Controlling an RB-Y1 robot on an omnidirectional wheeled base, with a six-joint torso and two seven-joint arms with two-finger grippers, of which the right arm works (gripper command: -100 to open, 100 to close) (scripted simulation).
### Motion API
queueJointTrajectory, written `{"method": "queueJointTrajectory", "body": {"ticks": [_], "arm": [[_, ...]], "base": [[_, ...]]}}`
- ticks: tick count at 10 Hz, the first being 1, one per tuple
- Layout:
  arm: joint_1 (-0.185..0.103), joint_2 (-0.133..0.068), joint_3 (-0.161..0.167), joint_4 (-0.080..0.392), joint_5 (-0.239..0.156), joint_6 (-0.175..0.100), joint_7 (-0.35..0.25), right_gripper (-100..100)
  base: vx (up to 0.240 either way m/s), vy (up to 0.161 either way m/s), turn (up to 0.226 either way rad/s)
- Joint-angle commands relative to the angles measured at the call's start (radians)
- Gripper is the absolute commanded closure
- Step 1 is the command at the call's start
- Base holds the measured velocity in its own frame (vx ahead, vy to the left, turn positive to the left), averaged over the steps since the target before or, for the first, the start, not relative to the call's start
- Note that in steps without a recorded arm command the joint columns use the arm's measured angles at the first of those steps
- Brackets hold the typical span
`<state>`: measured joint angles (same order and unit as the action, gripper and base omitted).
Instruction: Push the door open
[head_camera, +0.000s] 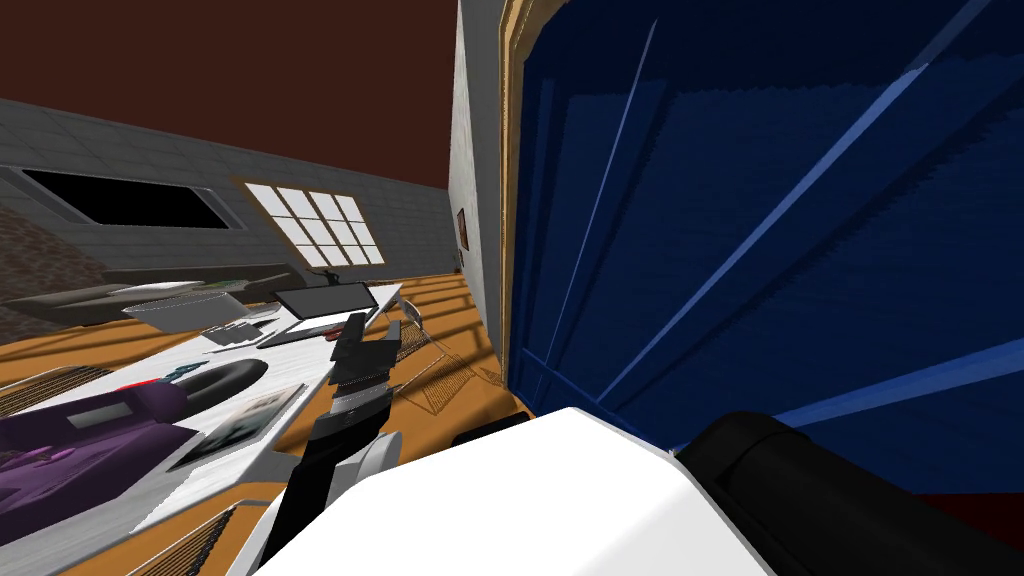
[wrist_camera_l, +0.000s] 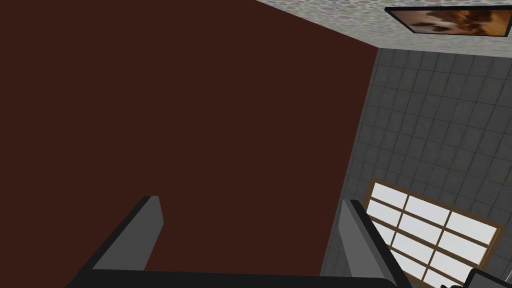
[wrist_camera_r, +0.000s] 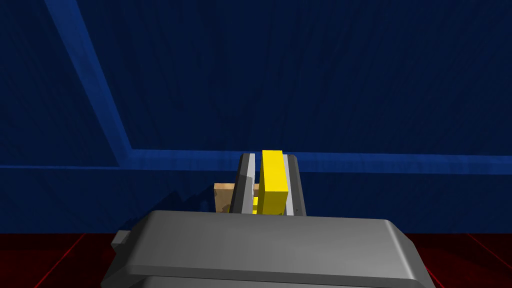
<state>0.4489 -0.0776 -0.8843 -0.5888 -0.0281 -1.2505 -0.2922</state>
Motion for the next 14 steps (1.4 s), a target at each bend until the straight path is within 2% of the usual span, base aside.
{"method": "queueJointTrajectory", "body": {"ticks": [1,2,5,7,14], "arm": [[0.007,0.007,0.032,-0.003,0.019,-0.039,-0.025,100],[0.007,0.007,0.032,-0.003,0.019,-0.039,-0.025,100],[0.034,0.010,0.053,0.027,0.033,-0.089,-0.054,100],[0.052,0.012,0.065,0.046,0.041,-0.120,-0.072,100],[0.052,0.012,0.065,0.046,0.041,-0.120,-0.072,100]], "base": [[0.089,-0.113,0.025],[0.067,-0.104,0.046],[0.069,-0.088,0.021],[0.037,-0.035,-0.089],[0.003,-0.001,0.001]]}}
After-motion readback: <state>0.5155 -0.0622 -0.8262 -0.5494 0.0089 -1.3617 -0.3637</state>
